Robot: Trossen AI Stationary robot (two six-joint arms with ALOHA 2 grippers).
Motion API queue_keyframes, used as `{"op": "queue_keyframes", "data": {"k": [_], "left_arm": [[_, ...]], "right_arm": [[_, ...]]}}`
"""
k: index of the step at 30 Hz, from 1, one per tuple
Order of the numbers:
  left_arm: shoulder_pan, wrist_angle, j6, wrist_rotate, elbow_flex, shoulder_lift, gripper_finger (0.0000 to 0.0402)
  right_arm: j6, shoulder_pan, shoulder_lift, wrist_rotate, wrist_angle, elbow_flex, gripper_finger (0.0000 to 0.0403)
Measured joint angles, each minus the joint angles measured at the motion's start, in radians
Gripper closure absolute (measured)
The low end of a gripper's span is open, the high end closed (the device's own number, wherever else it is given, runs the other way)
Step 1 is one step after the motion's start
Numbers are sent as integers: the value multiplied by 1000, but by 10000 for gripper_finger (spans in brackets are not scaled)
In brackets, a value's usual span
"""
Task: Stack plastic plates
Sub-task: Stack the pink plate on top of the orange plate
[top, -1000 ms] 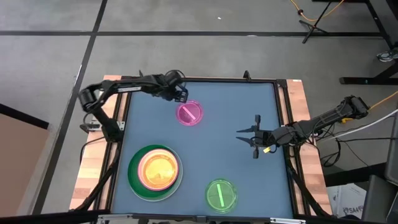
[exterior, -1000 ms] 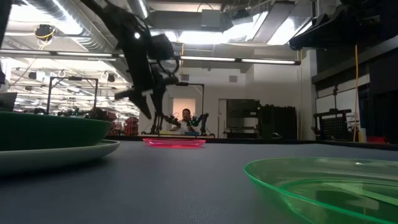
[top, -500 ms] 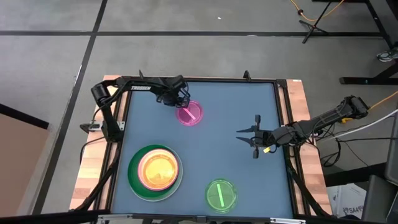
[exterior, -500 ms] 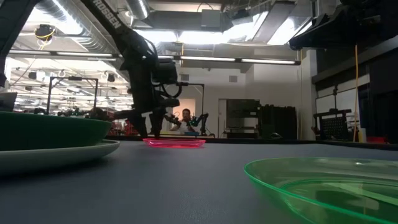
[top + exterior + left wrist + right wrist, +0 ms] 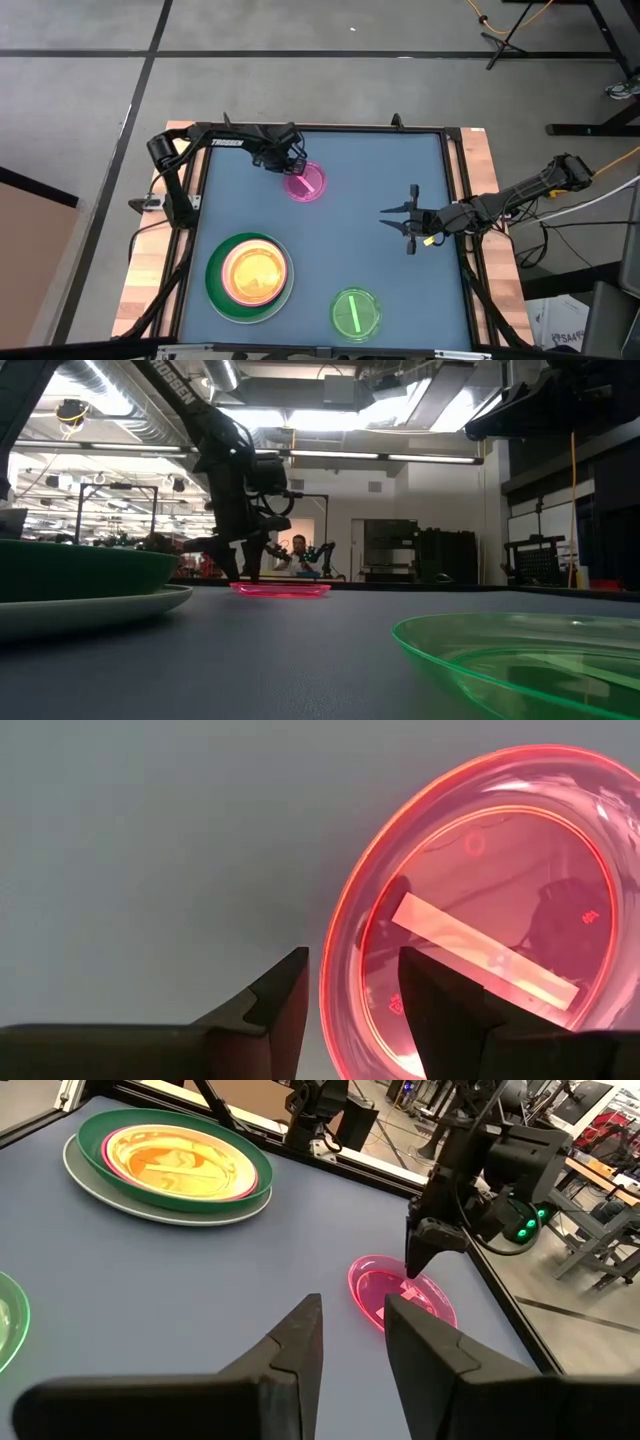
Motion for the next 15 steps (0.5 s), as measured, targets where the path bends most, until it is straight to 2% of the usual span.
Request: {"op": "queue_keyframes", "data": {"k": [15], "left_arm": [[0, 0, 0, 6, -1, 0, 253]], "right_arm": [[0, 0, 0, 0, -1, 0, 299]]}}
